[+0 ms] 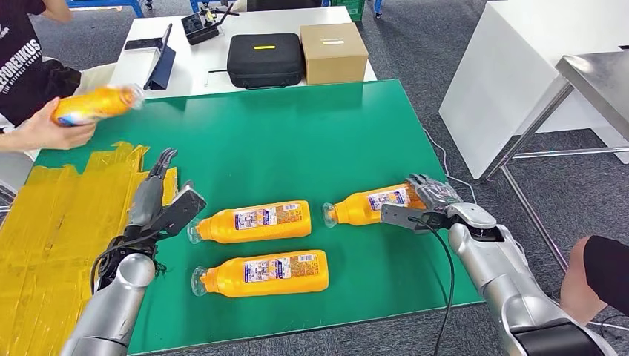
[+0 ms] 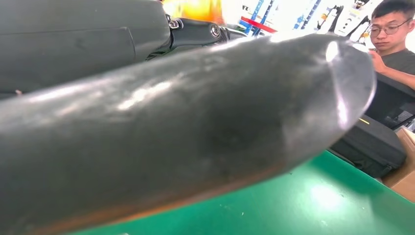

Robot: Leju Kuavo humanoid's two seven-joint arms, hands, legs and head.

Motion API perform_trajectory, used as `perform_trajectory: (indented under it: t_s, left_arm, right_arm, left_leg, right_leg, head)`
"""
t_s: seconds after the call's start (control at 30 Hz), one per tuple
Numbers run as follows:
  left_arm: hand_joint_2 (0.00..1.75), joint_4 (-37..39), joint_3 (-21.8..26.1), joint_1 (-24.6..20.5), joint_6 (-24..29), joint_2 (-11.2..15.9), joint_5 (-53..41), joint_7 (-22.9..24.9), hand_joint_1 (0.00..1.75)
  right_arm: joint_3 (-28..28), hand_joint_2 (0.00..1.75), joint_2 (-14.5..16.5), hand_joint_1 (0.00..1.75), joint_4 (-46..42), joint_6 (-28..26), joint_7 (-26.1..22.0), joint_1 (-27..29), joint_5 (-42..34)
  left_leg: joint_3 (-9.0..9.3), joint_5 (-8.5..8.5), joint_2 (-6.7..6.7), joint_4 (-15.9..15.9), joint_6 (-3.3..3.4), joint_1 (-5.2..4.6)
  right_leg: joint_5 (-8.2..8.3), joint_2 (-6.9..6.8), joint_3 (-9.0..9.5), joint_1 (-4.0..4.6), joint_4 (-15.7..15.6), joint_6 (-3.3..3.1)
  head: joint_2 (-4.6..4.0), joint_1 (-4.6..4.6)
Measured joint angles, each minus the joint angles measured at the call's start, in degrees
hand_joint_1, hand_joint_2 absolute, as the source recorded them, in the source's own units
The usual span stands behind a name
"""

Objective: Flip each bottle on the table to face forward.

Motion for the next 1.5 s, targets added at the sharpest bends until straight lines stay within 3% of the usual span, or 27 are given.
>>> perform_trajectory:
  t_s: [0.07, 0.2, 0.23, 0.37, 0.67, 0.9, 1.1, 1.37, 1.47, 1.5]
  left_arm:
    - [0.00, 0.28, -0.16, -0.29, 0.03, 0.00, 0.22, 0.01, 0.00]
    - [0.00, 0.92, -0.46, -0.72, 0.22, -0.07, 0.90, 0.01, 0.00]
    - [0.00, 1.05, -0.51, -0.77, 0.28, -0.09, 0.99, 0.01, 0.00]
    - [0.00, 1.47, -0.70, -0.80, 0.50, -0.14, 1.07, -0.01, 0.00]
    - [0.00, 2.34, -0.79, -0.82, 1.39, -0.15, 2.22, -0.13, 0.00]
    - [0.00, 2.55, -0.79, -0.08, 2.13, -0.15, 2.31, 0.03, 0.00]
    - [0.00, 1.77, -0.78, 1.01, 2.00, -0.15, 1.95, 0.29, 0.00]
    - [0.00, 1.50, -0.84, 1.18, -4.92, -0.39, 8.56, -3.11, 0.00]
    - [0.00, 1.49, -1.21, 1.11, -10.48, -0.84, 15.10, -5.55, 0.00]
    - [0.44, 1.47, -1.44, 1.07, -12.38, -1.04, 17.32, -6.34, 0.00]
  right_arm:
    - [0.77, 1.75, -0.18, 0.00, 1.91, 1.00, -0.17, -1.15, -0.82]
    - [2.76, 1.75, -0.54, 0.28, 6.85, 3.01, -0.08, -4.47, -1.55]
    - [3.14, 1.75, -0.57, 0.28, 7.88, 3.25, 0.04, -5.10, -1.57]
    - [4.43, 1.75, -0.55, 1.75, 11.08, 3.39, 0.56, -6.95, -1.46]
    - [6.31, 1.75, 0.08, 1.75, 15.40, 0.38, 1.59, -9.20, -1.74]
    - [5.19, 1.75, 2.38, 1.75, 15.89, -11.73, 4.36, -7.40, -6.07]
    - [0.00, 1.75, 6.23, 1.75, 11.98, -21.96, 2.65, -3.73, -12.89]
    - [-8.47, 1.75, 12.53, 1.75, -0.38, -29.04, -3.58, 3.78, -22.14]
    - [-9.60, 1.75, 15.10, 1.75, -4.32, -29.75, -6.77, 6.09, -25.00]
    - [-9.74, 1.75, 16.01, 1.75, -5.48, -29.63, -8.15, 6.70, -26.13]
  left_leg:
    - [0.02, 0.00, 0.02, 0.00, 0.00, 0.00]
    - [0.18, 0.00, -0.01, 0.01, 0.00, -0.01]
    - [0.21, 0.00, -0.03, 0.01, 0.00, -0.01]
    - [0.33, 0.00, -0.03, 0.01, 0.00, -0.01]
    - [0.60, -0.02, -0.01, 0.00, 0.01, -0.01]
    - [0.62, -0.01, 0.11, 0.00, 0.02, 0.00]
    - [0.47, 0.00, 0.02, 0.00, 0.00, 0.01]
    - [0.19, 0.00, 0.02, -0.02, 0.00, 0.12]
    - [0.17, 0.00, 0.03, -0.02, 0.00, 0.11]
    - [0.17, 0.00, 0.04, -0.02, 0.00, 0.11]
  right_leg:
    - [0.00, 0.01, 0.01, 0.00, -0.01, 0.00]
    - [0.00, 0.00, 0.15, 0.01, -0.02, 0.00]
    - [0.00, -0.01, 0.19, 0.01, -0.03, 0.00]
    - [0.00, -0.01, 0.32, 0.01, -0.03, 0.00]
    - [-0.01, -0.01, 0.62, 0.02, -0.04, 0.00]
    - [0.01, 0.03, 0.65, 0.00, -0.03, 0.00]
    - [0.01, 0.01, 0.49, 0.04, 0.01, 0.00]
    - [0.00, 0.01, 0.19, 0.10, 0.01, 0.00]
    - [0.00, 0.01, 0.16, 0.10, 0.01, 0.00]
    - [0.00, 0.01, 0.16, 0.10, 0.01, 0.00]
  head:
    - [0.00, 0.00]
    - [0.01, 0.01]
    - [0.01, 0.01]
    - [0.00, 0.01]
    - [0.01, 0.01]
    - [0.00, 0.00]
    - [0.01, -0.01]
    - [0.00, -0.01]
    - [0.01, 0.00]
    - [0.01, 0.00]
